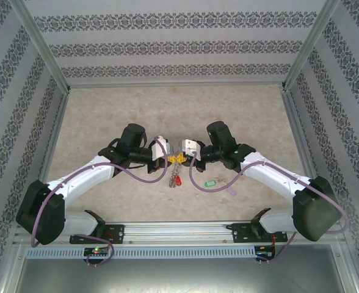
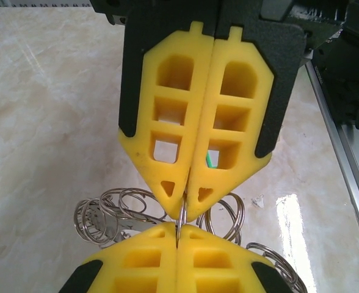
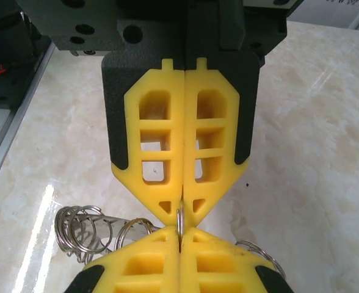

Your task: Put the keys on the keyring

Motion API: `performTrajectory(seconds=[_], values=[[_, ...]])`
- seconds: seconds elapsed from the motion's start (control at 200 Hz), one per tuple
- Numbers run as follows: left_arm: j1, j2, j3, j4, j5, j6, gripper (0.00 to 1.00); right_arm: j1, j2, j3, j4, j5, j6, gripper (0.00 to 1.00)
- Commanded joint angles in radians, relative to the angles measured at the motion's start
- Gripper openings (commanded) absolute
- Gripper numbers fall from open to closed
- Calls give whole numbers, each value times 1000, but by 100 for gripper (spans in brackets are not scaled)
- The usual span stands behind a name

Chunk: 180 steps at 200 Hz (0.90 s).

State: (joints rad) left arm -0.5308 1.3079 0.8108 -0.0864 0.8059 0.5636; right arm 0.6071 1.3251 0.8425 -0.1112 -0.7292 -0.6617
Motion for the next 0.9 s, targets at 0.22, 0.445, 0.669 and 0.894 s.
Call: performTrajectory(seconds=[0.22,0.445,0.669,0.894], values=[[-17,-7,38,-16,41,30,14,-5,-7,9,9,-68,9,0],[-16,10,51,-14,53,24,14,-7,-7,9,26,-88,34,0],[-17,19,54,-30,54,31,17,-12,-15,-1,55,-95,61,0],[-16,27,60,-15,53,24,12,-15,-20,-6,80,-101,85,0]])
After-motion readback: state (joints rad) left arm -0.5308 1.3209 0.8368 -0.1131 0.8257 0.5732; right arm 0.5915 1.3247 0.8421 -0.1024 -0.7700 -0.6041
